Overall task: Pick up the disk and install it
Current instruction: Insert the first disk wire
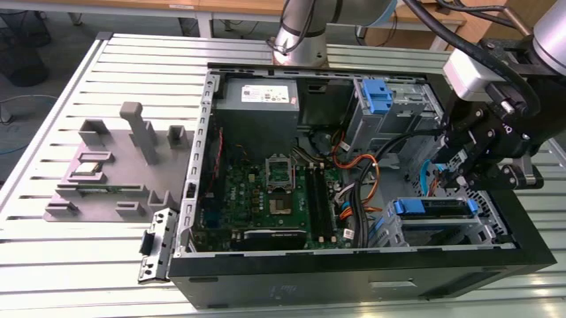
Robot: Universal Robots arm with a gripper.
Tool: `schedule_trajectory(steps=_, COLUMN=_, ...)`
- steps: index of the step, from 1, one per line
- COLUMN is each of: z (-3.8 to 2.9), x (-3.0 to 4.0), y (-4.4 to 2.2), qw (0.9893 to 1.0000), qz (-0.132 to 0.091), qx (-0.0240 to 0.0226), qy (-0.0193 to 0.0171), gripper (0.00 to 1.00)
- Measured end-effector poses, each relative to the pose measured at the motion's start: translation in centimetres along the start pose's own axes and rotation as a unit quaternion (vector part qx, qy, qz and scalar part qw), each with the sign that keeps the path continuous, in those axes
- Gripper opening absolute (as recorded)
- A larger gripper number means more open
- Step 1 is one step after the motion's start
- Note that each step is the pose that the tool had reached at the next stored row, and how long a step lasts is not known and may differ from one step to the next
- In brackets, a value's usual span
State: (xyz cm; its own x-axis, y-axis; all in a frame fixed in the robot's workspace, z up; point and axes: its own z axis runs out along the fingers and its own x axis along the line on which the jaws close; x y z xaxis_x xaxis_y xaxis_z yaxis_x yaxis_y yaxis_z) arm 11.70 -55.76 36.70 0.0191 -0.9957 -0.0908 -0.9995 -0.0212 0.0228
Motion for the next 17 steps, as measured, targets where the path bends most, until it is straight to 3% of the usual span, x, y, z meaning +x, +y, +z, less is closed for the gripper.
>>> schedule_trajectory(steps=8, z=0.15, x=0.02, y=-0.83, qw=1.0000, qz=0.000, qx=0.0000, qy=-0.0013, gripper=0.42)
schedule_trajectory(steps=17, z=0.56, x=0.06, y=-0.97, qw=1.0000, qz=0.000, qx=0.0000, qy=-0.0008, gripper=0.42)
